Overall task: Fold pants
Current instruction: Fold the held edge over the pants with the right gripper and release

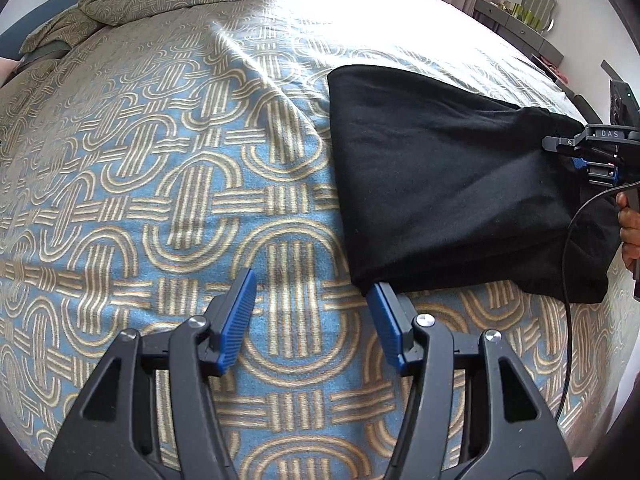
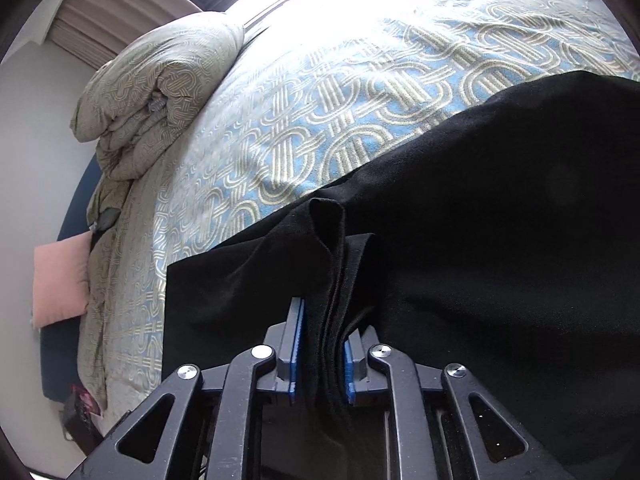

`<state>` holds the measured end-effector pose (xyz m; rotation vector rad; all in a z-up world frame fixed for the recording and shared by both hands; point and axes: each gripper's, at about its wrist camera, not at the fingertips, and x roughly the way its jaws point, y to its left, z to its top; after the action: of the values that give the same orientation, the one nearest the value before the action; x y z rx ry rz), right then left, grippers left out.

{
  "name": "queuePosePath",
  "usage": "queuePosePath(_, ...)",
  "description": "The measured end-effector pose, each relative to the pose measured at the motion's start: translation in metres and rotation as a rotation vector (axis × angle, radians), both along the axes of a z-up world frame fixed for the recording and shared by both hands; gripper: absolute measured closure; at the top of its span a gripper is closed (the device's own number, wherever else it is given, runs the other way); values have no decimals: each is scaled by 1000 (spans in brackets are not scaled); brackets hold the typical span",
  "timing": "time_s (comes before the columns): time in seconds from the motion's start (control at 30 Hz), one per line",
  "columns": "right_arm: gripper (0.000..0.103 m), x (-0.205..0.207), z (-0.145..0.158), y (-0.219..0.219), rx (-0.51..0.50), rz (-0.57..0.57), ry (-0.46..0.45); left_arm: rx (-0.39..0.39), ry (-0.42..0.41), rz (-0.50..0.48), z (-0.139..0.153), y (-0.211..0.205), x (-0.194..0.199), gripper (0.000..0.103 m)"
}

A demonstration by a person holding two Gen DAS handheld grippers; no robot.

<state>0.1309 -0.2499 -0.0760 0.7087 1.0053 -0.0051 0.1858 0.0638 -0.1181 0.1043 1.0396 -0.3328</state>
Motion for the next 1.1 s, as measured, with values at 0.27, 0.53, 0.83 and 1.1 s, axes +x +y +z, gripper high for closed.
queuePosePath(0.27, 73, -21, 4, -21, -23, -66, -2, 10, 8, 1, 2, 5, -4, 45)
queuePosePath(0.53, 40, 7, -4, -28, 126, 15, -22, 11, 7, 4, 9, 9, -8, 45)
queuePosePath(0.83, 94, 29, 16, -12, 21, 9, -91, -32, 26, 52, 15, 19, -2, 45)
queuePosePath(1.1, 74, 14, 15, -27, -135, -39, 2, -62, 32, 70, 17, 20, 1, 45)
